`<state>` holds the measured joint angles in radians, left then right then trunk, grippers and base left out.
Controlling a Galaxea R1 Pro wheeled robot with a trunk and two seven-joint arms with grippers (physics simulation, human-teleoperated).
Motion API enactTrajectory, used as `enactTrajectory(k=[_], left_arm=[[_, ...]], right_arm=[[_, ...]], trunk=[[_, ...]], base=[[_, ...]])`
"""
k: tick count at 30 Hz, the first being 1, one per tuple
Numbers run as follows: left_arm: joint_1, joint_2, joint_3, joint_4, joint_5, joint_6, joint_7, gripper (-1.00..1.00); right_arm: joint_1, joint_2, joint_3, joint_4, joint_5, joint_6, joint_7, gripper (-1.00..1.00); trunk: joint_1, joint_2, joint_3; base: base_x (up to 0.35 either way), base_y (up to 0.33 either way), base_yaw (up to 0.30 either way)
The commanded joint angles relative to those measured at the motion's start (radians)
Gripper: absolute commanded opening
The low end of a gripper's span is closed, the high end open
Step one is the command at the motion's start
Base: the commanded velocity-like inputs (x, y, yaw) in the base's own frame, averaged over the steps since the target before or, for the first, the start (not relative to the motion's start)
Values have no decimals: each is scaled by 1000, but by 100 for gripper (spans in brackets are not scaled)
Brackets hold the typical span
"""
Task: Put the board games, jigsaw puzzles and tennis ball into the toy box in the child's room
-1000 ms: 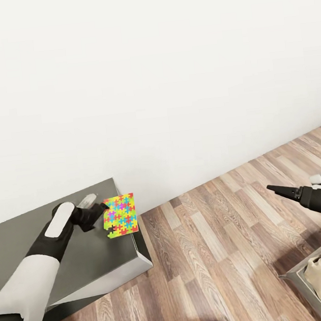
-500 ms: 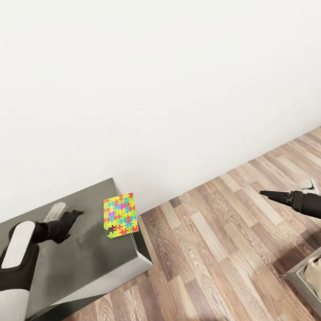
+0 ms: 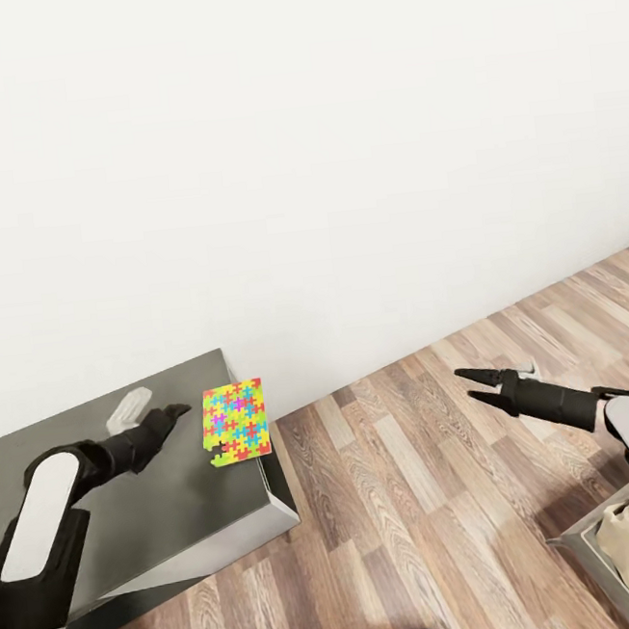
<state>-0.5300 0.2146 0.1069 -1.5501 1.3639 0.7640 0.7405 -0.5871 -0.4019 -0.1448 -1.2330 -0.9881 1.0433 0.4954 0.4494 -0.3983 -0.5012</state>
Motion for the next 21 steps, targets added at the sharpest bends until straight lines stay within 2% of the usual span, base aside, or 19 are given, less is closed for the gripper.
enactTrajectory(k=[1,3,4,7,8,11,12,16,17,20,21], left_arm=[[2,-18,-19,-12,10,2,12,100],[-5,-58,-61,-29,9,5,15,100],[-5,-58,-61,-29,9,5,15,100],[-33,-111,-123,-44,10,16,18,100],[-33,-111,-123,-44,10,16,18,100],[-55,-156,-173,-50,10,25,23,100],[-55,-156,-173,-50,10,25,23,100],[-74,-208,-204,-55,12,30,26,100],[-74,-208,-204,-55,12,30,26,100],[-93,-235,-219,-57,13,33,32,100],[-93,-235,-219,-57,13,33,32,100]], right_arm=[[-36,21,11,51,19,4,3,100],[-101,54,37,152,47,4,-7,100],[-101,54,37,152,47,4,-7,100],[-200,100,75,324,98,4,-17,100],[-200,100,75,324,98,4,-17,100],[-294,147,98,507,147,-46,-22,100],[-294,147,98,507,147,-46,-22,100],[-370,182,112,686,189,-182,-26,100],[-370,182,112,686,189,-182,-26,100],[-393,194,116,747,201,-283,-22,100],[-393,194,116,747,201,-283,-22,100]], trunk=[[1,-2,-1],[1,-2,-1],[1,-2,-1],[1,-2,-1],[1,-2,-1],[1,-2,-1],[1,-2,-1],[1,-2,-1],[1,-2,-1],[1,-2,-1],[1,-2,-1]], base=[[0,0,0],[0,0,0],[0,0,0],[0,0,0],[0,0,0],[0,0,0],[0,0,0],[0,0,0],[0,0,0],[0,0,0],[0,0,0]])
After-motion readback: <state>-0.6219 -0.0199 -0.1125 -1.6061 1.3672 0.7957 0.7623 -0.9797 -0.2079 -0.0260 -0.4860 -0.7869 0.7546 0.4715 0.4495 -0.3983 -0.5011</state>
